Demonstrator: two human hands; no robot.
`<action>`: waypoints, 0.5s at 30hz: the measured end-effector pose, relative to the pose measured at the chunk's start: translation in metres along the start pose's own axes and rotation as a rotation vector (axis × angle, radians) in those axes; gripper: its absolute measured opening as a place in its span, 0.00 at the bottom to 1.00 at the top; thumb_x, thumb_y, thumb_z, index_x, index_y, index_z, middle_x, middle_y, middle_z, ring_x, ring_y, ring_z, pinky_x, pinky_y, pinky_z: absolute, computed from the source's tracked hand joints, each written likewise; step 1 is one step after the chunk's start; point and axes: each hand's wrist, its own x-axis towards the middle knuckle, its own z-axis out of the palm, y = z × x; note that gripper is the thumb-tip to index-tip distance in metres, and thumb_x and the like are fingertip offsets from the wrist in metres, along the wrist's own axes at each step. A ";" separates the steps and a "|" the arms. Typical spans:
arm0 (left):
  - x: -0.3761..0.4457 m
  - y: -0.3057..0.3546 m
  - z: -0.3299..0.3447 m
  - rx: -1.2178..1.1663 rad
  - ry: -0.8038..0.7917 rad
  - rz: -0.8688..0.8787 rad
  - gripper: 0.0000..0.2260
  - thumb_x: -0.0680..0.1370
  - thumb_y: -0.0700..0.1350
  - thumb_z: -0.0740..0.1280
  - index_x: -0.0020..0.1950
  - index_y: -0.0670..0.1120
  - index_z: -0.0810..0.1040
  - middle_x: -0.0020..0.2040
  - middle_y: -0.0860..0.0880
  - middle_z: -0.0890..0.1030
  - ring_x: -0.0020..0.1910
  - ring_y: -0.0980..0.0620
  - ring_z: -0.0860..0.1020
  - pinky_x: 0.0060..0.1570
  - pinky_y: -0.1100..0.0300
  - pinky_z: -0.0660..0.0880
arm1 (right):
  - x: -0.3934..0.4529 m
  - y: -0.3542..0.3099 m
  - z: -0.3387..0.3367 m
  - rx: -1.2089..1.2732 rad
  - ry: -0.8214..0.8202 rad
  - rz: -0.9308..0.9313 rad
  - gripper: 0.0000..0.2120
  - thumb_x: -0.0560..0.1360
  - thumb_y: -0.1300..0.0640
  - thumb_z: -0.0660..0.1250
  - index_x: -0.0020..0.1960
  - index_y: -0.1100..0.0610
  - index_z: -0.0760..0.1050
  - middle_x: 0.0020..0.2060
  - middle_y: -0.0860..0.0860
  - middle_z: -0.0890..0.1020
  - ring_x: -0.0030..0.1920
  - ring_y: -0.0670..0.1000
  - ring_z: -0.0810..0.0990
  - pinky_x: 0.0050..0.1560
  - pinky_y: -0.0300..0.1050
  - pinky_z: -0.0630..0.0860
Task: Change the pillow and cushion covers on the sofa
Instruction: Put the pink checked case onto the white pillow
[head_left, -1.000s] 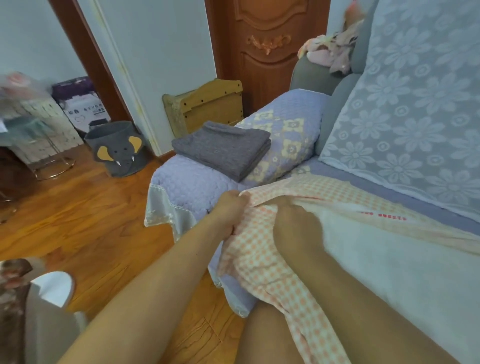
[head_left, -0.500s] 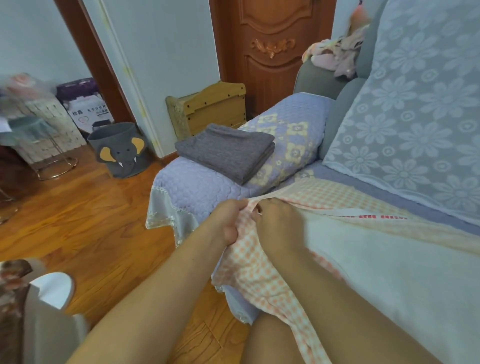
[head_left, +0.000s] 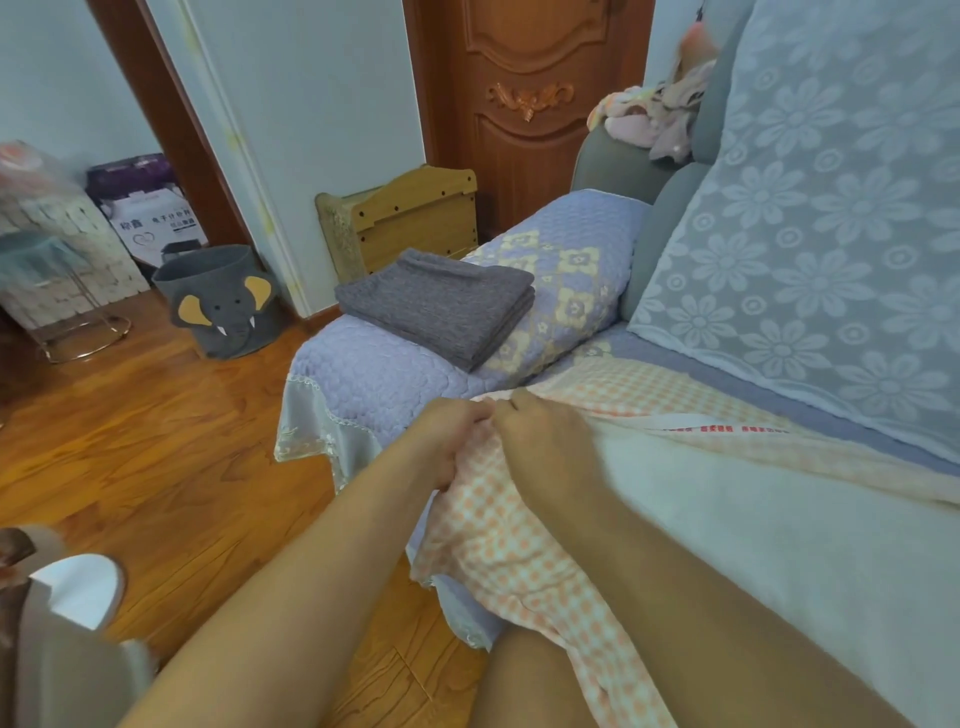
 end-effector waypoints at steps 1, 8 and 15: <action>0.003 0.002 -0.001 0.125 0.080 0.051 0.15 0.78 0.43 0.70 0.58 0.33 0.80 0.49 0.38 0.84 0.46 0.42 0.84 0.45 0.50 0.80 | 0.004 0.005 -0.008 -0.056 0.012 -0.158 0.05 0.64 0.62 0.69 0.38 0.54 0.79 0.31 0.50 0.77 0.27 0.54 0.79 0.25 0.44 0.66; 0.028 0.005 -0.009 0.516 0.277 0.242 0.16 0.83 0.47 0.64 0.64 0.37 0.79 0.58 0.37 0.82 0.56 0.38 0.80 0.54 0.51 0.77 | 0.011 0.100 -0.068 -0.113 -0.168 -0.623 0.08 0.68 0.65 0.69 0.36 0.54 0.74 0.33 0.49 0.74 0.30 0.55 0.75 0.26 0.48 0.69; 0.002 -0.005 0.039 1.028 0.480 0.623 0.16 0.83 0.50 0.63 0.70 0.47 0.73 0.65 0.43 0.73 0.65 0.38 0.69 0.60 0.44 0.69 | -0.036 0.138 -0.110 0.301 -0.582 0.056 0.13 0.82 0.43 0.61 0.64 0.44 0.72 0.47 0.42 0.81 0.47 0.45 0.77 0.52 0.47 0.74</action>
